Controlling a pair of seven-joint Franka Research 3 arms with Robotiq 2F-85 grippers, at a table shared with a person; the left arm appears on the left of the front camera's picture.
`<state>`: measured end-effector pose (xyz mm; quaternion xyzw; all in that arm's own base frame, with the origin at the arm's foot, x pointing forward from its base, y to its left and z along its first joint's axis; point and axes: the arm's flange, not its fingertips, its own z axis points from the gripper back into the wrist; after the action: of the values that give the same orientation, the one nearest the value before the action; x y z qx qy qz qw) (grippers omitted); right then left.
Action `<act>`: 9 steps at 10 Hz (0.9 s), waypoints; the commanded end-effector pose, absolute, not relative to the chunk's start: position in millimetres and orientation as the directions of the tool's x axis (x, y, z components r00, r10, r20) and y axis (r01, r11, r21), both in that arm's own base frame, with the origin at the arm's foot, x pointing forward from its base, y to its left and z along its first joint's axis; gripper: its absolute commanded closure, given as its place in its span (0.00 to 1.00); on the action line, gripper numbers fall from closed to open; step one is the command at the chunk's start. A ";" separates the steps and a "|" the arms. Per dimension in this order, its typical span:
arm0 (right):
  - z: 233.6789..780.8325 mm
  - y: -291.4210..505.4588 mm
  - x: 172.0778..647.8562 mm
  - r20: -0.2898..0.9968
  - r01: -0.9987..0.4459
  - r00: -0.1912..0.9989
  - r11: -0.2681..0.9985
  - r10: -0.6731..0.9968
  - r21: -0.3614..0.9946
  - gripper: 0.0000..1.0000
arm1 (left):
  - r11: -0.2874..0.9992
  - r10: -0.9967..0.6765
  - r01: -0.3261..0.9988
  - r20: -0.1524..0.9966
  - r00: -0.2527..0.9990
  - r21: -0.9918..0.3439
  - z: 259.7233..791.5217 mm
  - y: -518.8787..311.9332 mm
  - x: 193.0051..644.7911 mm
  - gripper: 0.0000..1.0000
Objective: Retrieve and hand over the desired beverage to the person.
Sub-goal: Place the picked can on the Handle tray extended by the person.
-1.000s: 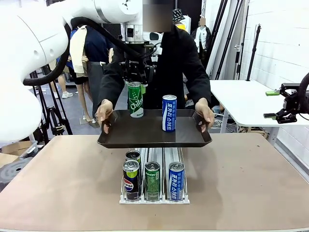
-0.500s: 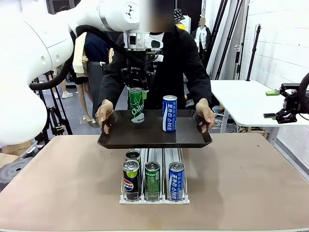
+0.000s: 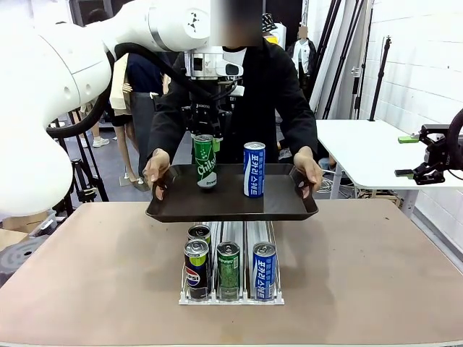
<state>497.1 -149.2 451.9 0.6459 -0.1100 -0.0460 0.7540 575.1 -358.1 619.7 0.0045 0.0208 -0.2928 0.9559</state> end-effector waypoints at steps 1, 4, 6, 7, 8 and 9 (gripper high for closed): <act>452.0 -148.0 496.0 0.116 -0.085 0.972 0.157 -0.204 0.984 0.00 | 0.819 -0.573 0.572 -0.047 0.818 -0.036 629.8 -358.0 583.8 1.00; 452.0 -148.0 496.0 0.116 -0.085 0.972 0.157 -0.204 0.984 0.00 | 0.825 -0.566 0.564 -0.048 0.823 -0.039 631.8 -356.5 584.5 0.63; 452.0 -148.0 496.0 0.116 -0.085 0.972 0.157 -0.204 0.984 0.00 | 0.827 -0.562 0.561 -0.043 0.826 -0.033 633.6 -355.4 583.9 0.24; 452.0 -148.0 496.0 0.116 -0.085 0.972 0.157 -0.204 0.984 0.00 | 0.828 -0.560 0.559 -0.039 0.827 -0.030 634.7 -354.5 583.5 0.04; 452.0 -148.0 496.0 0.116 -0.085 0.972 0.157 -0.204 0.984 0.00 | 0.831 -0.556 0.555 -0.022 0.831 -0.031 640.3 -352.0 583.6 0.00; 452.0 -148.0 496.0 0.116 -0.085 0.972 0.157 -0.204 0.984 0.00 | 0.836 -0.547 0.547 -0.006 0.837 -0.032 647.2 -349.2 583.4 0.00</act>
<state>497.1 -149.2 451.9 0.6459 -0.1100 -0.0460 0.7540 576.8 -350.6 630.4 -0.0072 0.0128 -0.2881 0.9575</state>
